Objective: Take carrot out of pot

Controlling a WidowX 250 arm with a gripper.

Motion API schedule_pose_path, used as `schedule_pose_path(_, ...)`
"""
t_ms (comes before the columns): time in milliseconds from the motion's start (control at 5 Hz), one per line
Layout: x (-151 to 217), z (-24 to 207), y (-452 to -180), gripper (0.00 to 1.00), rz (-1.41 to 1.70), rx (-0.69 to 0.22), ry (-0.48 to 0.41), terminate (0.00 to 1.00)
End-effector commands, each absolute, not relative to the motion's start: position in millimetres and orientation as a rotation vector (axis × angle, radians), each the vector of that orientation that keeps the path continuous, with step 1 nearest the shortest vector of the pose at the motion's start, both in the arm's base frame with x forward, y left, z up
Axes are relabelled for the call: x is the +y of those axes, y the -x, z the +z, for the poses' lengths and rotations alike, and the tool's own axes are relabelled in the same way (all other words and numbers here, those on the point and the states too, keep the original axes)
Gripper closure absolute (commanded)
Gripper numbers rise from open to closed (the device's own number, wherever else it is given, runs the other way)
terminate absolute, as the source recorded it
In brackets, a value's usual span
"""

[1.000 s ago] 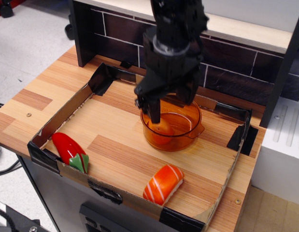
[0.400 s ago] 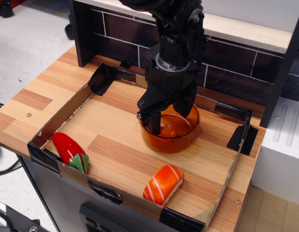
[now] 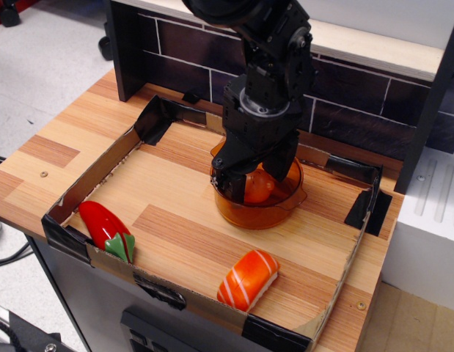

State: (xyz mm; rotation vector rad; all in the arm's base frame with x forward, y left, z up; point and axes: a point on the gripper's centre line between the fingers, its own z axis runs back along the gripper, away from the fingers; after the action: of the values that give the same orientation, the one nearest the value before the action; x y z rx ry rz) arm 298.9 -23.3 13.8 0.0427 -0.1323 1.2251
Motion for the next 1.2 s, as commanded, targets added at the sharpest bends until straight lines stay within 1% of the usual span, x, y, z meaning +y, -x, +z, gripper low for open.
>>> schedule_pose_path(0, -21, 25, -300, 1.0, 1.241, -0.167, -0.002, 0.0)
schedule_pose_path(400, -20, 34, -299, 1.0, 1.247, -0.171, 0.018, 0.0)
schedule_pose_path(600, -19, 56, -296, 1.0, 1.25, -0.198, 0.072, 0.0)
schedule_pose_path(800, -17, 100, -294, 1.0, 1.272, -0.226, 0.171, 0.0)
schedule_pose_path(1000, 0, 119, -289, 1.0, 1.293, -0.25, 0.196, 0.0)
